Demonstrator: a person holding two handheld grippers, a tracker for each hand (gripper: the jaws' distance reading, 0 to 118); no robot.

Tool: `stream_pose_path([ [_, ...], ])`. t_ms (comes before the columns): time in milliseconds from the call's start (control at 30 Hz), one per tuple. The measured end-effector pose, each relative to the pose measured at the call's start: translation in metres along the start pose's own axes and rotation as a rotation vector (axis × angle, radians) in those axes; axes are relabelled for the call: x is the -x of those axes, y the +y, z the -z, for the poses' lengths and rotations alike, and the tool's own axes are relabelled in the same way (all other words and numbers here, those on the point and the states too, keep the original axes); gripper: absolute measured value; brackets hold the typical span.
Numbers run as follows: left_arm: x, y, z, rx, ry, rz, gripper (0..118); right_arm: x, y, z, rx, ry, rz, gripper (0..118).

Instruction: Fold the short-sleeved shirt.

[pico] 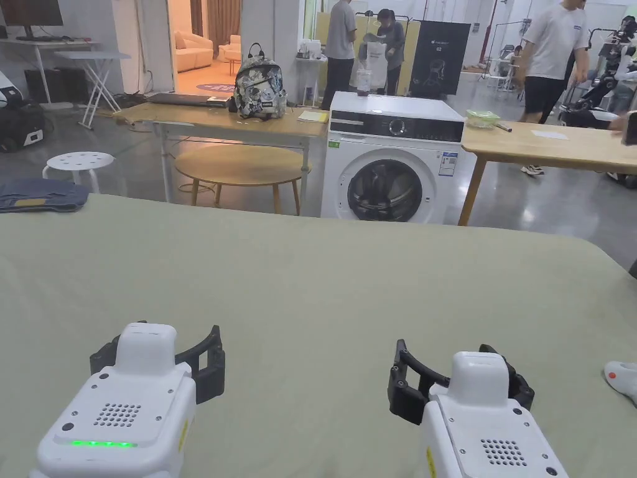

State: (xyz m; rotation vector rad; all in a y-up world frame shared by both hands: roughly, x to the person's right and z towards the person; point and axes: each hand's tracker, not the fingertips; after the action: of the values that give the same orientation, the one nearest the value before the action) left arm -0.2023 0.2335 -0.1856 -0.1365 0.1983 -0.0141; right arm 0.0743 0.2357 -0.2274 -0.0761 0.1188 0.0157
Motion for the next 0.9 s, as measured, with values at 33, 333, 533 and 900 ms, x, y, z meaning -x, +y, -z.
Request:
stream_pose_path([
  [33, 0.0, 0.0, 0.0, -0.001, -0.001, -0.002, 81, 0.002, 0.001, 0.0, 0.001, 0.001, -0.002, 96],
  [333, 0.0, 0.001, -0.002, -0.004, -0.003, -0.002, 81, 0.007, 0.007, 0.004, 0.022, -0.038, 0.028, 96],
  [533, 0.003, 0.004, -0.002, -0.007, -0.003, -0.006, 81, 0.006, 0.01, 0.011, 0.076, -0.078, 0.052, 96],
  [900, 0.005, 0.006, -0.001, 0.007, -0.008, -0.041, 81, 0.008, 0.012, 0.025, 0.204, -0.138, 0.112, 97],
])
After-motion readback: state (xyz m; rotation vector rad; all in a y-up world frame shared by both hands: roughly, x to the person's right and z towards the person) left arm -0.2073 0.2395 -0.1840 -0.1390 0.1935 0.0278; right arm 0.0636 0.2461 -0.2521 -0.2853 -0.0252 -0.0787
